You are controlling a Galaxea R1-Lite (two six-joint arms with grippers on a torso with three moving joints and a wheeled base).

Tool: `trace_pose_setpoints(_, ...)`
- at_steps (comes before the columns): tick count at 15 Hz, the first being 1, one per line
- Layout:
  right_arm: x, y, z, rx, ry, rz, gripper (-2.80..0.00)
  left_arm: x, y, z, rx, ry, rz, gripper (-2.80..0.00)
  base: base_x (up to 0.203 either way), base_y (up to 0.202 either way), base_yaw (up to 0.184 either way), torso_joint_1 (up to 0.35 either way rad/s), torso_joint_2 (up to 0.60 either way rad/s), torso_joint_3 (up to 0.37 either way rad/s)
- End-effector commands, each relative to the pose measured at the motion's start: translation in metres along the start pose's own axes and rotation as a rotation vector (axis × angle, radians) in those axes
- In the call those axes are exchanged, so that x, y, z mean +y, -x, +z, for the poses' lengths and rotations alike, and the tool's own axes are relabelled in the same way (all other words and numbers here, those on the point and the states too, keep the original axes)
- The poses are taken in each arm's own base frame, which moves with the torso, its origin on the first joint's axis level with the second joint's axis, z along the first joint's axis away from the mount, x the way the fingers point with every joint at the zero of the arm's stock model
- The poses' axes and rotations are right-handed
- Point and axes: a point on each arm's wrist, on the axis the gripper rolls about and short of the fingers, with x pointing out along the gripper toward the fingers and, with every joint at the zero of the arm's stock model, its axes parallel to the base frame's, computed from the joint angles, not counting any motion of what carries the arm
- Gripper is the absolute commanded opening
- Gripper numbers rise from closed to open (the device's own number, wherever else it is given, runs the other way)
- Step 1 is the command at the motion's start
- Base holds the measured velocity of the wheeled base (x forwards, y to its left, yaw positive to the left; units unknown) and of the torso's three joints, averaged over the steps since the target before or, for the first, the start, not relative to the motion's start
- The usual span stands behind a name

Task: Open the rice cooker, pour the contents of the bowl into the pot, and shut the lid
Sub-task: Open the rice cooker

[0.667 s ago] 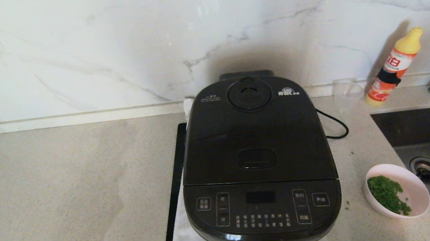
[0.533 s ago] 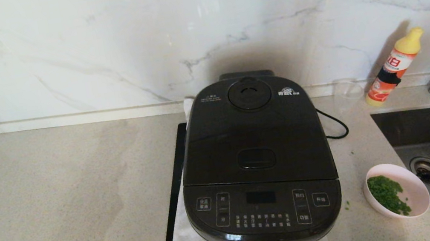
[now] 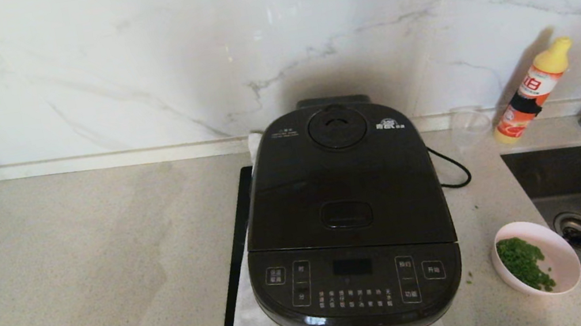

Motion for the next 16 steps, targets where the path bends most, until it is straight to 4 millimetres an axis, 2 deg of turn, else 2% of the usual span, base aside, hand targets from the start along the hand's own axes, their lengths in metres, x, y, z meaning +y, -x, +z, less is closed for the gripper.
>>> trace_pose_setpoints(1, 0.0, 0.0, 0.0, 0.0, 0.0, 0.0, -2.8, 0.001, -0.005, 0.05, -0.001, 0.002, -0.026, -2.8, 0.0, 0.0, 0.0, 0.0, 0.0, 0.0)
trace_pose_setpoints(2, 0.0, 0.0, 0.0, -0.002, 0.0, 0.0, -2.8, 0.002, -0.011, 0.076, -0.006, 0.004, -0.041, -2.8, 0.0, 0.0, 0.0, 0.0, 0.0, 0.0)
trace_pose_setpoints(4, 0.0, 0.0, 0.0, 0.0, 0.0, 0.0, -2.8, 0.003, -0.035, 0.126, 0.019, 0.017, -0.09, -2.8, 0.0, 0.0, 0.0, 0.0, 0.0, 0.0)
trace_pose_setpoints(8, 0.0, 0.0, 0.0, -0.002, 0.0, 0.0, -2.8, 0.002, -0.108, 0.225, 0.046, 0.141, -0.301, -2.8, 0.0, 0.0, 0.0, 0.0, 0.0, 0.0)
trace_pose_setpoints(9, 0.0, 0.0, 0.0, 0.0, 0.0, 0.0, -2.8, 0.0, -0.125, 0.243, 0.069, 0.178, -0.373, -2.8, 0.0, 0.0, 0.0, 0.0, 0.0, 0.0)
trace_pose_setpoints(11, 0.0, 0.0, 0.0, 0.0, 0.0, 0.0, -2.8, -0.014, -0.162, 0.261, 0.188, 0.266, -0.553, -2.8, 0.0, 0.0, 0.0, 0.0, 0.0, 0.0)
trace_pose_setpoints(14, 0.0, 0.0, 0.0, -0.002, 0.0, 0.0, -2.8, -0.056, -0.206, 0.257, 0.381, 0.344, -0.768, -2.8, 0.0, 0.0, 0.0, 0.0, 0.0, 0.0)
trace_pose_setpoints(16, 0.0, 0.0, 0.0, -0.001, 0.0, 0.0, -2.8, -0.081, -0.221, 0.254, 0.452, 0.364, -0.85, -2.8, 0.0, 0.0, 0.0, 0.0, 0.0, 0.0)
